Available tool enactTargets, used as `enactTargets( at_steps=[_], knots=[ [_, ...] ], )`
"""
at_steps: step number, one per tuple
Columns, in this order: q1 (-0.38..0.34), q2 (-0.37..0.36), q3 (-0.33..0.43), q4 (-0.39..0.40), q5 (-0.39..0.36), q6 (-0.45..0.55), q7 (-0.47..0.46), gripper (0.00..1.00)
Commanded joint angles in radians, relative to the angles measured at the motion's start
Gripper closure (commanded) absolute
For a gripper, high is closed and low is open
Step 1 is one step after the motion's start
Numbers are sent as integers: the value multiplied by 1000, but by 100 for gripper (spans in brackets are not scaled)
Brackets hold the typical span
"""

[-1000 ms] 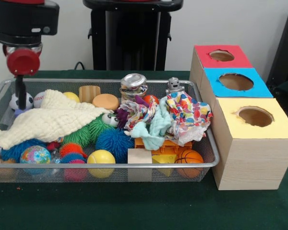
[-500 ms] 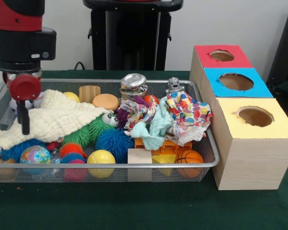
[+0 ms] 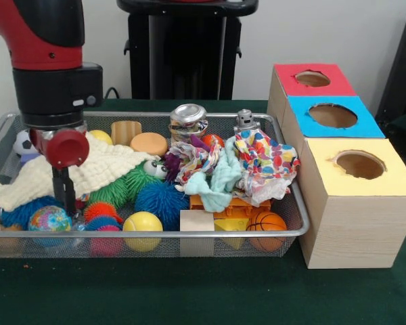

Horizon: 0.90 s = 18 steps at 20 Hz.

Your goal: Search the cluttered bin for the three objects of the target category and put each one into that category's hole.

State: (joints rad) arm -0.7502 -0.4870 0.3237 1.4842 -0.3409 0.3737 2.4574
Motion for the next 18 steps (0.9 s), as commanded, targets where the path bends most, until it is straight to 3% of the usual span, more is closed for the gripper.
enactTargets(
  at_steps=[1,14,18],
  knots=[
    [-27,73,133,-58,-115,-27,-239,0],
    [-25,72,66,-40,-216,-60,-147,0],
    [-36,71,54,-47,-238,-34,-164,0]
  ],
)
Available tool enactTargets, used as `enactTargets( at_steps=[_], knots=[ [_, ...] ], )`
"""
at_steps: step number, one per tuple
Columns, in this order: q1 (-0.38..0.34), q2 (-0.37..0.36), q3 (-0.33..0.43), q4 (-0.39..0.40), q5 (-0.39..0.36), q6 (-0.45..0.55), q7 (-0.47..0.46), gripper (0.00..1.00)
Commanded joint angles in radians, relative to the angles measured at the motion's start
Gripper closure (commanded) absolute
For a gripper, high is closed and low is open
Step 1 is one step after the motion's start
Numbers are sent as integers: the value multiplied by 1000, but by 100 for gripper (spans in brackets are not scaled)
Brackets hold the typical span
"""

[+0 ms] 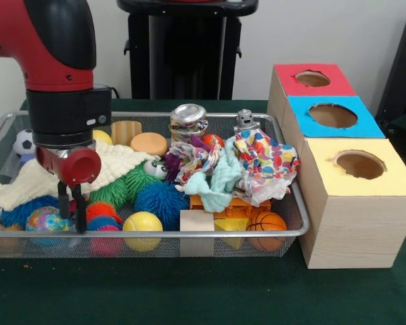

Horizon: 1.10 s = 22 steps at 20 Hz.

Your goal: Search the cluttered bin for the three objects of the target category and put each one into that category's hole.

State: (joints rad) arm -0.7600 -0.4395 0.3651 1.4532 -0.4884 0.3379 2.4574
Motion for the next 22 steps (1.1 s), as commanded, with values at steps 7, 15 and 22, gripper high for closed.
enactTargets(
  at_steps=[7,15,22],
  knots=[
    [-45,1,-14,16,-135,10,-171,0],
    [-25,-22,-37,7,-156,52,-161,0],
    [-21,7,-39,-18,-175,67,-160,0]
  ],
)
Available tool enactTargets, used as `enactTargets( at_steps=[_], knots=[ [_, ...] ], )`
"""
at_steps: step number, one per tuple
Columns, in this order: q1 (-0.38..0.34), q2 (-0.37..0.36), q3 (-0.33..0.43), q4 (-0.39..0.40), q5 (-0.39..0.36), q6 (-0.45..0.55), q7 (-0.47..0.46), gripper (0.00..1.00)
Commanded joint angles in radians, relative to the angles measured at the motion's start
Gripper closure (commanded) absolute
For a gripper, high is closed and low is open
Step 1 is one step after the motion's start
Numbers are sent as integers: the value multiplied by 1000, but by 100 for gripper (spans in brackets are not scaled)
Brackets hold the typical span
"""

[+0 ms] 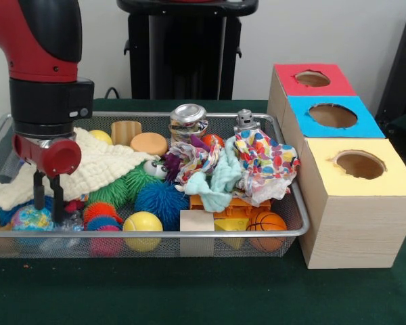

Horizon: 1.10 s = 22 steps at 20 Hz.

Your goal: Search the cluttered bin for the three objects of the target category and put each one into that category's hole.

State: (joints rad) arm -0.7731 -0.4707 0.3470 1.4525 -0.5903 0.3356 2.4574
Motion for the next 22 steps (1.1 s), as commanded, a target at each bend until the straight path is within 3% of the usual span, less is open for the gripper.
enactTargets(
  at_steps=[1,22],
  knots=[
    [-10,42,-16,-34,-72,80,-168,0],
    [-12,37,-48,-26,-106,103,-171,0]
  ],
)
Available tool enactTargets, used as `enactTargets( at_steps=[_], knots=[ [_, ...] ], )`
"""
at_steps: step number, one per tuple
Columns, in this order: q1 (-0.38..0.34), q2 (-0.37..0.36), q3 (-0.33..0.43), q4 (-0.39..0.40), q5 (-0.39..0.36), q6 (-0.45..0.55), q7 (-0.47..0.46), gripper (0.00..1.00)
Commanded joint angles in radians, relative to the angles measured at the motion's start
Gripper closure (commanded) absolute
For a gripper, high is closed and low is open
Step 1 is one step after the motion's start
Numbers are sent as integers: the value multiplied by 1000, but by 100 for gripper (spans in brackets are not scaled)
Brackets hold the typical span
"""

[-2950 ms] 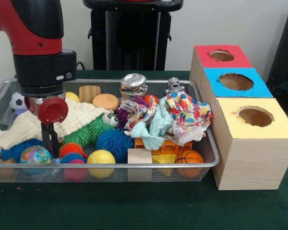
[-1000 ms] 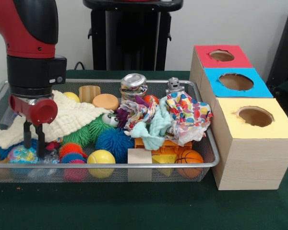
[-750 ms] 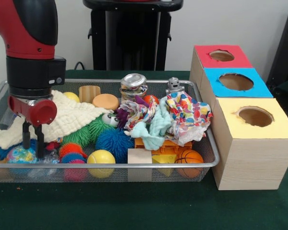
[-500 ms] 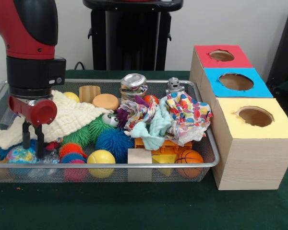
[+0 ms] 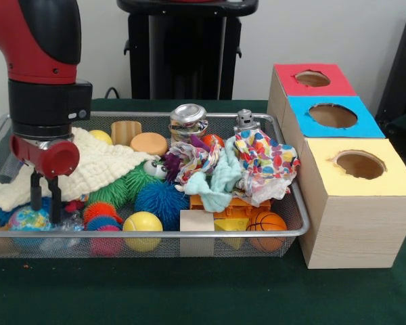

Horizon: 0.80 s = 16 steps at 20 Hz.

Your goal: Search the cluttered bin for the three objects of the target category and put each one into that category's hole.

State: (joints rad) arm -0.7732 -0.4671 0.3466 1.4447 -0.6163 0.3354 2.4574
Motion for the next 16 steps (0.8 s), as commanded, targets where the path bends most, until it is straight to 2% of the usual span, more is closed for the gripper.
enactTargets(
  at_steps=[1,3,6,11,16],
  knots=[
    [-3,32,-61,-6,-77,101,-148,0],
    [3,29,-77,36,-71,75,-105,0],
    [-8,30,-68,88,-60,51,-88,0],
    [14,17,-95,121,-56,18,-34,0],
    [2,24,-85,126,-48,8,-40,0]
  ],
)
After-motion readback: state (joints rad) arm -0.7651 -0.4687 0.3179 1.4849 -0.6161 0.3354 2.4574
